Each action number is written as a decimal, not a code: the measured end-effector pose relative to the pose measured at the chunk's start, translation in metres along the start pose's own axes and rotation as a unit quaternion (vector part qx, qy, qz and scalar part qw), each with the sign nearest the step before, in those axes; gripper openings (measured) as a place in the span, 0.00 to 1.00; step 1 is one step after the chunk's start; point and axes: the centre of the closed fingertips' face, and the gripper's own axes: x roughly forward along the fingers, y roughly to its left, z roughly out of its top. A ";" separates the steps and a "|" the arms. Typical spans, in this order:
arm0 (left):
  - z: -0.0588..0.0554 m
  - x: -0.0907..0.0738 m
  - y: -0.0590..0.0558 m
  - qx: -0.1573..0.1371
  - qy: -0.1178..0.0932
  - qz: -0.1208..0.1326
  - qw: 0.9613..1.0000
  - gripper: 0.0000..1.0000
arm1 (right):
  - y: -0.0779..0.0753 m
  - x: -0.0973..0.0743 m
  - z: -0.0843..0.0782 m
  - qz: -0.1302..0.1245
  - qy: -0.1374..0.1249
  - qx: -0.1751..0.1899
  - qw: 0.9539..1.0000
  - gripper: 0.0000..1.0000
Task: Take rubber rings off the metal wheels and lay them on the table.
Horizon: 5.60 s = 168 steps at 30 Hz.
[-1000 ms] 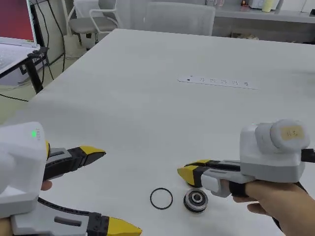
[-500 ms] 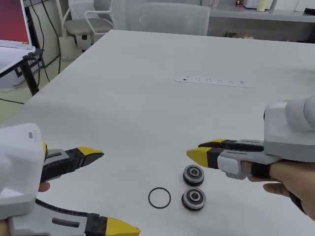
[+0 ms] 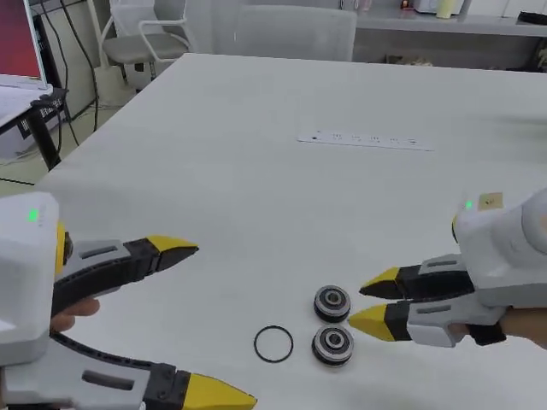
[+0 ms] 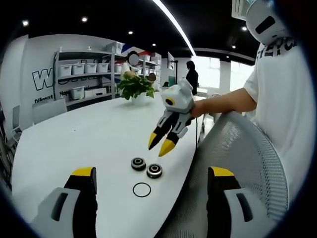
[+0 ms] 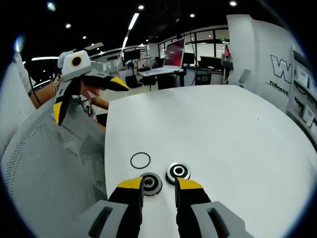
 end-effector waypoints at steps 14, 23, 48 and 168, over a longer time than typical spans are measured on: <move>0.033 0.051 -0.012 0.113 0.025 -0.079 0.990 0.84 | 0.006 0.014 -0.030 0.032 0.045 0.004 0.998 0.26; 0.032 0.098 -0.014 0.134 0.018 -0.114 0.984 0.74 | 0.009 0.019 -0.034 0.039 0.051 0.003 0.998 0.25; -0.061 0.138 -0.010 0.058 0.084 -0.101 0.990 0.27 | 0.013 0.026 -0.033 0.041 0.050 -0.009 0.998 0.23; -0.072 0.141 -0.012 0.073 0.095 -0.098 0.988 0.08 | 0.012 0.016 -0.021 0.068 0.016 0.206 0.976 0.00</move>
